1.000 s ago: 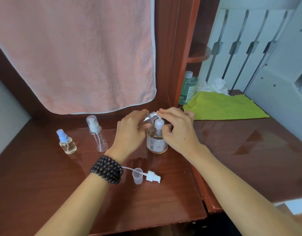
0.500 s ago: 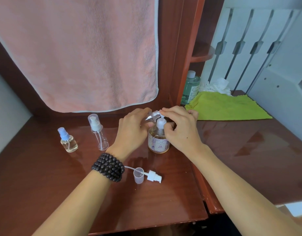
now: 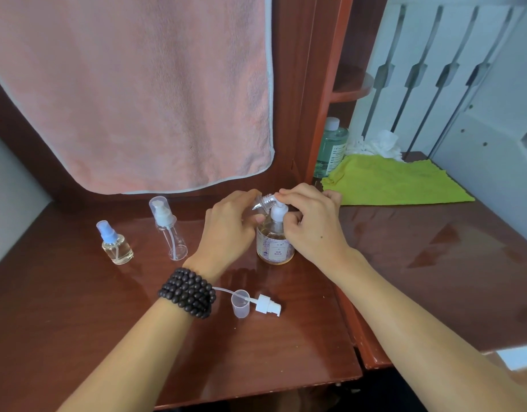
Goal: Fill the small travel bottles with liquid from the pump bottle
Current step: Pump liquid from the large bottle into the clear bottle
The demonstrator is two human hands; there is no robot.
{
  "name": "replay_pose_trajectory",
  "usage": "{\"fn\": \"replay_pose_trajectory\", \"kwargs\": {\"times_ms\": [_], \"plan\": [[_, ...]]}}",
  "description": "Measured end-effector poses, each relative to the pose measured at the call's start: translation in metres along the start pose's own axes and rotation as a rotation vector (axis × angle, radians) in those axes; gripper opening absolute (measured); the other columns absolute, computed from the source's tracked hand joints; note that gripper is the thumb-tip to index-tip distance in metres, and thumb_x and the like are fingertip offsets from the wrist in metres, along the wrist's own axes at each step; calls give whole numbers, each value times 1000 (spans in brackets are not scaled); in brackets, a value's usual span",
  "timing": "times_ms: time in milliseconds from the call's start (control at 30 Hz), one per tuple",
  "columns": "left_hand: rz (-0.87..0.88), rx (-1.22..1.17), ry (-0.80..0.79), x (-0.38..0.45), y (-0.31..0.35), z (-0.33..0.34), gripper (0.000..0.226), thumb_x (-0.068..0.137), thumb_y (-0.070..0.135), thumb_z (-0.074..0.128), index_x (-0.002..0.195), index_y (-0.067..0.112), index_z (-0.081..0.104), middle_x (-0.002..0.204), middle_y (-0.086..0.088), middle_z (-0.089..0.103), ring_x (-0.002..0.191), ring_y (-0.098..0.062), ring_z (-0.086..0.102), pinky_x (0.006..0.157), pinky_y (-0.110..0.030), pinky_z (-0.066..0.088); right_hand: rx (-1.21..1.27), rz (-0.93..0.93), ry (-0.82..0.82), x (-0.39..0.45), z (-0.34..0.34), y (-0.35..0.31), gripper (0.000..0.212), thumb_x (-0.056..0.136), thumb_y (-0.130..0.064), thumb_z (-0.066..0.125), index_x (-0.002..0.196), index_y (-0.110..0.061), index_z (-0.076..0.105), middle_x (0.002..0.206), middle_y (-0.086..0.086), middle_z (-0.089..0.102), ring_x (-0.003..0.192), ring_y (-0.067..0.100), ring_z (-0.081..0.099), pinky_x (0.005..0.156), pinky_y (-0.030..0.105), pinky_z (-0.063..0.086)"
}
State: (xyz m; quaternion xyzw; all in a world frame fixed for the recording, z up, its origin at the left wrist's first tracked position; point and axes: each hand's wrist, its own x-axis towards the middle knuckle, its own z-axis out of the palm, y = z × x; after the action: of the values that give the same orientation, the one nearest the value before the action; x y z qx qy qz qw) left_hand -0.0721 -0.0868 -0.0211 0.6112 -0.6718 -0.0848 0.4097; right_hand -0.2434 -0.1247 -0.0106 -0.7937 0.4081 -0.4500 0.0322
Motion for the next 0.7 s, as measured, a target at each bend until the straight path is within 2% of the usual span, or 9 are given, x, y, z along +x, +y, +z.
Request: {"fn": "replay_pose_trajectory", "kwargs": {"times_ms": [267, 400, 500, 700], "plan": [[6, 20, -10, 7, 3, -8, 38, 81, 32, 59, 119, 31, 61, 104, 12, 65, 100, -19, 64, 87, -52, 52, 41, -6, 28, 1, -5, -4, 49, 67, -3, 49, 103, -19, 78, 110, -8, 71, 95, 10, 66, 85, 45, 33], [9, 26, -3, 6, 3, -4, 37, 80, 29, 60, 117, 31, 60, 103, 11, 65, 99, -21, 64, 86, -53, 52, 18, 6, 32, 2, -3, -1, 49, 66, -2, 48, 99, -21, 78, 105, -9, 72, 91, 10, 66, 84, 42, 30], [-4, 18, 3, 3, 1, -2, 40, 80, 28, 60, 120, 25, 64, 104, 9, 65, 100, -23, 65, 86, -53, 53, 6, 7, 21, 1, 0, 0, 48, 65, -2, 48, 97, -21, 79, 100, -9, 72, 89, 11, 66, 82, 38, 26], [0, 28, -9, 5, 5, -6, 38, 81, 30, 60, 119, 27, 64, 103, 11, 65, 99, -20, 64, 86, -51, 53, 23, -3, 36, 2, -2, -1, 49, 64, -1, 48, 97, -20, 78, 104, -9, 72, 91, 10, 66, 83, 45, 33]]}}
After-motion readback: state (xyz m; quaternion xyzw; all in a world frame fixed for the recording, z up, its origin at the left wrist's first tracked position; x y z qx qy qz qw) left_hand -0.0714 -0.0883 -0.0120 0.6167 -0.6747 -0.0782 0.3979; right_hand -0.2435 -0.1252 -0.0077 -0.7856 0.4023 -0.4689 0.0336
